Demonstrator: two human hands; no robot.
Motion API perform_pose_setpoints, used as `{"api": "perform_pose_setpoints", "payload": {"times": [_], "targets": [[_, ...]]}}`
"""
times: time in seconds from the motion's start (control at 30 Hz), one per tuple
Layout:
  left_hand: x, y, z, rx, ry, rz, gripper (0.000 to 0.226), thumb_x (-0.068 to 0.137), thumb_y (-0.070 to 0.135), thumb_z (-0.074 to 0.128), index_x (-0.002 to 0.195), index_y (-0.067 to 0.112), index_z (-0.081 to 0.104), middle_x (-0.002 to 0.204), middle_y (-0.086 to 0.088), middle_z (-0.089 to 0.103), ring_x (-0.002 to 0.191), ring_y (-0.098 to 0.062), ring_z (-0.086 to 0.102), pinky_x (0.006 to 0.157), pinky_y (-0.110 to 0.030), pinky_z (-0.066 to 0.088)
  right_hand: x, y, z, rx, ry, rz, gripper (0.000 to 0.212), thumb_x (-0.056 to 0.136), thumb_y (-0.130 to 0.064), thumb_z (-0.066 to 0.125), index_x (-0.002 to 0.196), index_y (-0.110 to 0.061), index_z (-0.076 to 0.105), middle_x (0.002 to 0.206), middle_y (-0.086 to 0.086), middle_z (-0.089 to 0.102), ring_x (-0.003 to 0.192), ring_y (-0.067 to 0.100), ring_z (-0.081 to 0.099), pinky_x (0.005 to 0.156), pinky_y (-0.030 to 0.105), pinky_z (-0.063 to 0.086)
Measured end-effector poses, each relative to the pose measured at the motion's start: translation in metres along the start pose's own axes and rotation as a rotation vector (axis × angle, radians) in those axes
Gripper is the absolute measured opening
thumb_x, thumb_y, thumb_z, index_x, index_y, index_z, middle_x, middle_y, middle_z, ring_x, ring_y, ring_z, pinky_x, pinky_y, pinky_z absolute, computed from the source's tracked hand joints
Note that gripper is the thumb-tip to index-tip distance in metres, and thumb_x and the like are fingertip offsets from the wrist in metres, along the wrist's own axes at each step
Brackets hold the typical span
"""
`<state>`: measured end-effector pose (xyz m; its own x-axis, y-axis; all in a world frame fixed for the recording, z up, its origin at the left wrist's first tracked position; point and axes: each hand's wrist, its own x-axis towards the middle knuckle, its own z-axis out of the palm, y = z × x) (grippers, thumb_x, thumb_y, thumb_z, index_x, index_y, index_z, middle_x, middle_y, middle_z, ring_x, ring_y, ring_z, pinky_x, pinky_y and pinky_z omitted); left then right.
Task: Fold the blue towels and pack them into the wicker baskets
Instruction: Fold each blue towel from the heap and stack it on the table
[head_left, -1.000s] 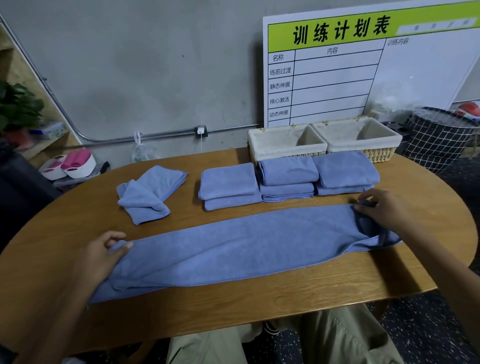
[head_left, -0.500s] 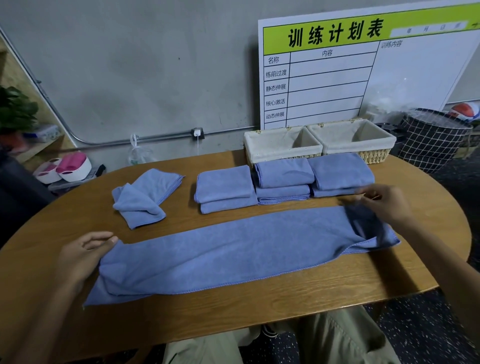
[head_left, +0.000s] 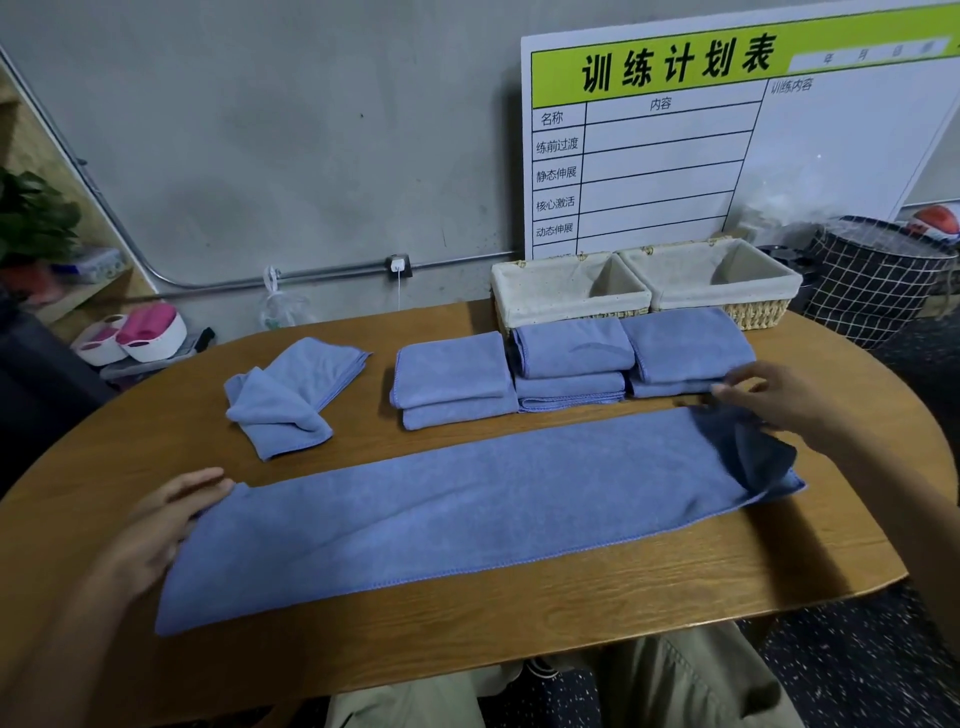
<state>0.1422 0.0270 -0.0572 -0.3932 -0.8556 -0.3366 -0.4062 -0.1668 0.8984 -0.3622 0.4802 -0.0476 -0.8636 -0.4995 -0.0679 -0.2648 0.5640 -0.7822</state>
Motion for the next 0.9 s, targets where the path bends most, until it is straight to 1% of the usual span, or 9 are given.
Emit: {"api": "perform_pose_setpoints", "payload": {"times": [0.1,0.23,0.3,0.4,0.53,0.63,0.7,0.73,0.9], "targets": [[-0.006,-0.002,-0.002,0.128,-0.040,0.088,0.033,0.089,0.015,0.073,0.119,0.027,0.066,0.109,-0.007,0.070,0.102,-0.028,0.066,0.081,-0.044,0.054,-0.003,0.006,-0.003,-0.091,-0.092,-0.003,0.021,0.084,-0.030,0.079,0.101,-0.024,0.070,0.097,0.011,0.068,0.093,0.030,0.064,0.078,0.045,0.050],[-0.002,-0.008,0.003,-0.008,0.131,0.218,0.029,0.091,0.011,0.072,0.117,0.025,0.069,0.109,-0.005,0.072,0.100,-0.025,0.067,0.079,-0.039,0.053,-0.003,0.008,0.001,0.034,-0.010,-0.138,0.007,0.093,-0.016,0.069,0.098,-0.021,0.069,0.100,0.018,0.069,0.102,0.036,0.063,0.078,0.041,0.043],[0.002,-0.011,0.009,-0.047,0.234,0.214,0.027,0.092,0.011,0.071,0.117,0.020,0.068,0.110,-0.007,0.070,0.101,-0.025,0.065,0.081,-0.039,0.052,-0.001,0.011,0.005,0.036,0.072,-0.156,0.014,0.096,-0.012,0.064,0.091,-0.024,0.068,0.099,0.018,0.068,0.099,0.036,0.062,0.076,0.041,0.044],[0.010,-0.017,0.013,0.012,0.323,0.211,0.021,0.093,0.013,0.071,0.113,0.017,0.067,0.112,-0.009,0.069,0.103,-0.025,0.062,0.087,-0.043,0.050,-0.002,0.017,0.015,-0.065,0.076,-0.178,0.022,0.096,-0.007,0.064,0.086,-0.026,0.067,0.094,0.014,0.068,0.093,0.035,0.062,0.071,0.043,0.045],[0.011,-0.018,0.017,0.043,0.402,0.236,0.016,0.094,0.013,0.068,0.110,0.011,0.066,0.108,-0.008,0.067,0.097,-0.019,0.058,0.078,-0.030,0.045,-0.013,0.016,0.017,-0.047,0.163,-0.221,0.010,0.097,-0.002,0.059,0.093,-0.007,0.067,0.090,0.008,0.065,0.089,0.025,0.058,0.067,0.021,0.041],[0.006,-0.017,0.021,0.074,0.488,0.283,0.014,0.095,0.011,0.066,0.109,0.008,0.065,0.105,-0.006,0.065,0.092,-0.015,0.056,0.072,-0.018,0.039,-0.016,0.012,0.015,0.012,0.288,-0.256,0.011,0.099,-0.007,0.058,0.099,-0.003,0.068,0.094,0.007,0.066,0.093,0.020,0.058,0.070,0.015,0.042],[0.006,-0.019,0.023,0.082,0.523,0.281,0.016,0.096,0.012,0.065,0.111,0.008,0.064,0.103,-0.006,0.064,0.098,-0.017,0.054,0.071,-0.020,0.039,-0.014,0.007,0.015,0.029,0.309,-0.264,0.012,0.100,-0.008,0.057,0.100,-0.003,0.068,0.097,0.007,0.065,0.095,0.019,0.057,0.069,0.011,0.043],[0.005,-0.020,0.023,0.107,0.530,0.270,0.016,0.096,0.013,0.065,0.112,0.008,0.064,0.104,-0.006,0.064,0.098,-0.018,0.054,0.073,-0.024,0.041,-0.013,0.006,0.015,0.018,0.282,-0.260,0.012,0.100,-0.009,0.057,0.099,-0.004,0.068,0.097,0.008,0.065,0.095,0.021,0.057,0.069,0.012,0.043],[0.016,-0.017,0.013,0.155,0.383,0.172,0.023,0.092,0.030,0.071,0.111,0.019,0.065,0.114,-0.004,0.062,0.106,-0.024,0.055,0.090,-0.043,0.044,-0.008,0.017,0.012,0.008,0.066,-0.171,0.015,0.097,-0.021,0.062,0.106,-0.011,0.069,0.101,0.007,0.066,0.098,0.030,0.061,0.083,0.049,0.049]]}}
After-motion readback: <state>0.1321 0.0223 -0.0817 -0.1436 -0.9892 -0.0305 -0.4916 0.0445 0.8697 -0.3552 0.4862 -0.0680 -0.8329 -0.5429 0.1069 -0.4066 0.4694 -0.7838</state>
